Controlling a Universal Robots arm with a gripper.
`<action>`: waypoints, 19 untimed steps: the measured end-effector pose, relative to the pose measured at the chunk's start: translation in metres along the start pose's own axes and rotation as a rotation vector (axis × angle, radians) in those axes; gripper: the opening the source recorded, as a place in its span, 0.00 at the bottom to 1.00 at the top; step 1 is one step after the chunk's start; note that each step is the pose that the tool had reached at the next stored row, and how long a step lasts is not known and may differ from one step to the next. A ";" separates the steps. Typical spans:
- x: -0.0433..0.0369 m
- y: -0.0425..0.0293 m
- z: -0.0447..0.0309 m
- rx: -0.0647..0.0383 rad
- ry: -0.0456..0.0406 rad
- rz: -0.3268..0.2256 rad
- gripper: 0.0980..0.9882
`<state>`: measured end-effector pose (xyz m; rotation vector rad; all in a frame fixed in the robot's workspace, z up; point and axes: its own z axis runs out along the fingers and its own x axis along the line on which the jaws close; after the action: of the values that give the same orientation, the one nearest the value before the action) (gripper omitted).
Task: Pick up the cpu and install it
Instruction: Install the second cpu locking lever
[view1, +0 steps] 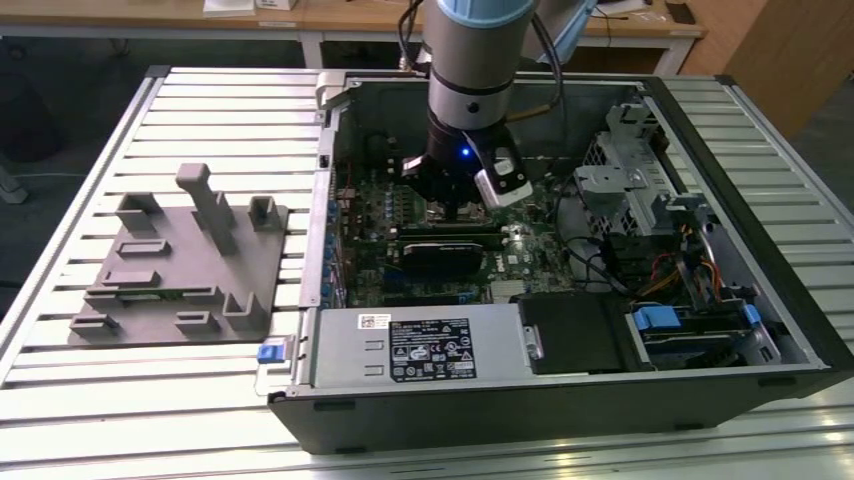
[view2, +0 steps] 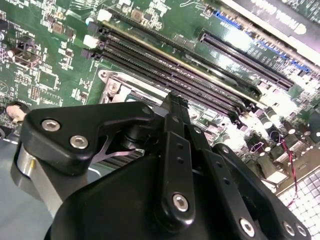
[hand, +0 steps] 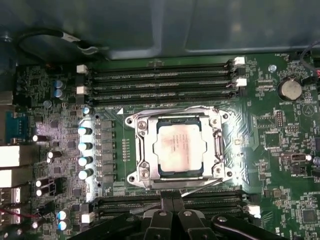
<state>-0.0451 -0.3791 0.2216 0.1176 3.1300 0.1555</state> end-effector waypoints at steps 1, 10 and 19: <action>0.0012 -0.0019 0.0002 -0.003 0.0001 0.000 0.01; 0.0099 -0.0072 0.0024 -0.023 0.0016 0.000 0.01; 0.0111 -0.0085 0.0128 -0.057 0.0044 0.000 0.01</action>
<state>-0.0567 -0.3854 0.2080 0.1175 3.1265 0.2456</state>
